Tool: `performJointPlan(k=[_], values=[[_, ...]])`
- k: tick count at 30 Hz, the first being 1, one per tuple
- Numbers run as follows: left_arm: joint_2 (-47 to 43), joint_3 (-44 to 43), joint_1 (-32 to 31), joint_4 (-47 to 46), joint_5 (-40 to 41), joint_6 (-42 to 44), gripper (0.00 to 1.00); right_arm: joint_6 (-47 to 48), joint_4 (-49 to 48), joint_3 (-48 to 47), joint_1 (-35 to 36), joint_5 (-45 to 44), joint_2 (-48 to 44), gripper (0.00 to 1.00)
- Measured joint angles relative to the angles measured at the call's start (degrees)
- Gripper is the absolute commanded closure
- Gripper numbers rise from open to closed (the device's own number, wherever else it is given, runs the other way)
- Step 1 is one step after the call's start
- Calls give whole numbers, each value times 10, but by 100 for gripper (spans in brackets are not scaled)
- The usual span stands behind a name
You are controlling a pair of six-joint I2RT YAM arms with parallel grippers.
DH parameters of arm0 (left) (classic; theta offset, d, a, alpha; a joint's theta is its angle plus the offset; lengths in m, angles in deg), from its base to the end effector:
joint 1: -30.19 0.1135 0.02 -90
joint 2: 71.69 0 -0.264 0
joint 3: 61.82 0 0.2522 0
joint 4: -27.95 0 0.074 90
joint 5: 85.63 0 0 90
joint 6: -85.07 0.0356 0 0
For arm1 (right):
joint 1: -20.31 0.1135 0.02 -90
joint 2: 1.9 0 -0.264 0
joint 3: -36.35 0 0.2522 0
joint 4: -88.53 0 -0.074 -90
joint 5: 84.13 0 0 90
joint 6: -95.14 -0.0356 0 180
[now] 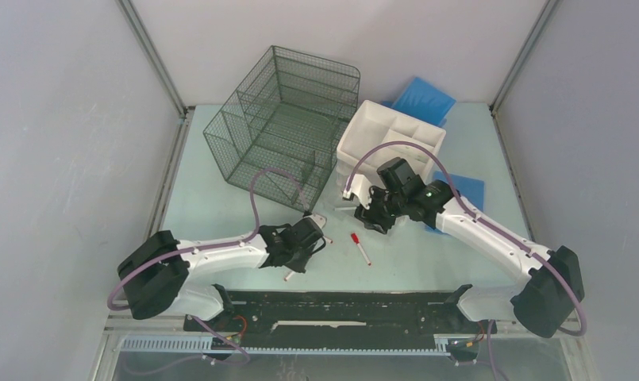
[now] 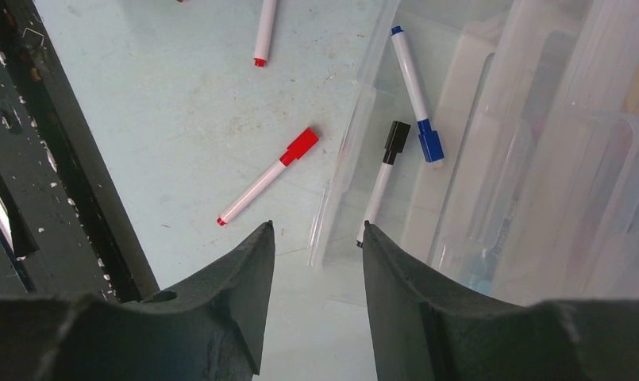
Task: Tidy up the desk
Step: Pick up the stationery from the center of the board, then place the stationery in the drawer.
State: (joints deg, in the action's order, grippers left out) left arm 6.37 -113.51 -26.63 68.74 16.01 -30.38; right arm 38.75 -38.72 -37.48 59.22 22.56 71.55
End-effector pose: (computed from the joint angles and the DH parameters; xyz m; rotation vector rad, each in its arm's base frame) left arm 0.1339 -0.1916 0.1594 0.6779 2.6203 -0.1518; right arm 0.1982 0.1731 0.2826 -1.5609 1.9193 0.4010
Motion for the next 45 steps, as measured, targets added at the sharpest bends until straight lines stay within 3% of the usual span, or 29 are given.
performJointPlan(k=[10, 15, 19, 30, 45], values=[[0, 7, 0, -51, -70, 0, 100, 0, 0, 0, -4, 6, -8, 47], [-13, 14, 0, -88, -86, 0, 100, 0, 1, 0, -8, 26, -14, 47], [-71, 40, 0, -129, -95, -2, 100, 0, 11, -4, -11, 56, -20, 47], [-195, 96, 0, -324, -103, -21, 100, -5, 32, -15, -45, 174, -56, 44], [-177, 108, 0, -635, -74, -57, 100, -62, 29, -15, -80, 347, -76, 33]])
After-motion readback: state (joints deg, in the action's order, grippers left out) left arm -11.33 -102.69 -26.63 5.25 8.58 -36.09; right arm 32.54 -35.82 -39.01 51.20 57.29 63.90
